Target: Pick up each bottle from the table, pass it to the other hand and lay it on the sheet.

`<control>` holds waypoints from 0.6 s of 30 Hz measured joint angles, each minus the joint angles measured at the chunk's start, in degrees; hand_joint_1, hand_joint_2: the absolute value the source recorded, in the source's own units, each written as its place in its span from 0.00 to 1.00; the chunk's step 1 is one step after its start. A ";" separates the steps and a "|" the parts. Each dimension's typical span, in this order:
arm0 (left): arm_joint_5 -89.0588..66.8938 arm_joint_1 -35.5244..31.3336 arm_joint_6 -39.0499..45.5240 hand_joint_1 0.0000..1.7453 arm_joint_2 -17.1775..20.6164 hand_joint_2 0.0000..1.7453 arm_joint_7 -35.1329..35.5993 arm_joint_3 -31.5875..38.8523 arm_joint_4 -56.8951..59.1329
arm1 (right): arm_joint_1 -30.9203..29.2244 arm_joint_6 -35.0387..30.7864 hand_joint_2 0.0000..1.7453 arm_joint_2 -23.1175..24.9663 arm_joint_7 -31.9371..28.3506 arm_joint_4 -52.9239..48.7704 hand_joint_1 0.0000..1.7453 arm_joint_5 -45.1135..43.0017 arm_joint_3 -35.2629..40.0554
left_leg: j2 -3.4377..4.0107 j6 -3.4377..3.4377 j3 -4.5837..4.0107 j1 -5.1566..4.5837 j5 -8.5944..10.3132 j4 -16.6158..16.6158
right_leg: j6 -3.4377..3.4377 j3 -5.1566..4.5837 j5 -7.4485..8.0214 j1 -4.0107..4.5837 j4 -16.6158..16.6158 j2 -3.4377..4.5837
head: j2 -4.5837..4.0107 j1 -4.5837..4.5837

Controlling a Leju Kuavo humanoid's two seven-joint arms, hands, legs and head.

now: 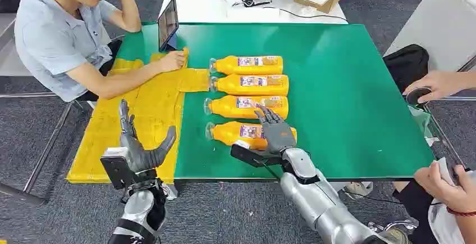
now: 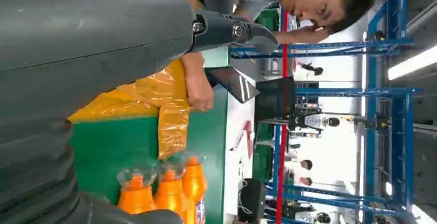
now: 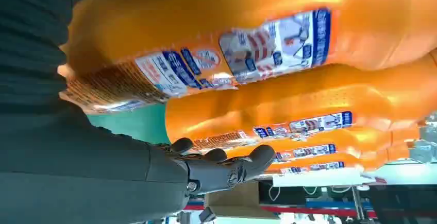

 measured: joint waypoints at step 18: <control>0.02 -0.84 -3.08 0.00 -0.42 1.00 0.00 0.74 2.34 | -7.36 12.81 1.00 0.13 6.08 10.80 0.01 -2.64 3.28 | 0.02 0.00 0.21 0.00 0.00 0.00 | 0.00 0.17 0.00 0.00 -0.02 0.01 | 0.00 0.00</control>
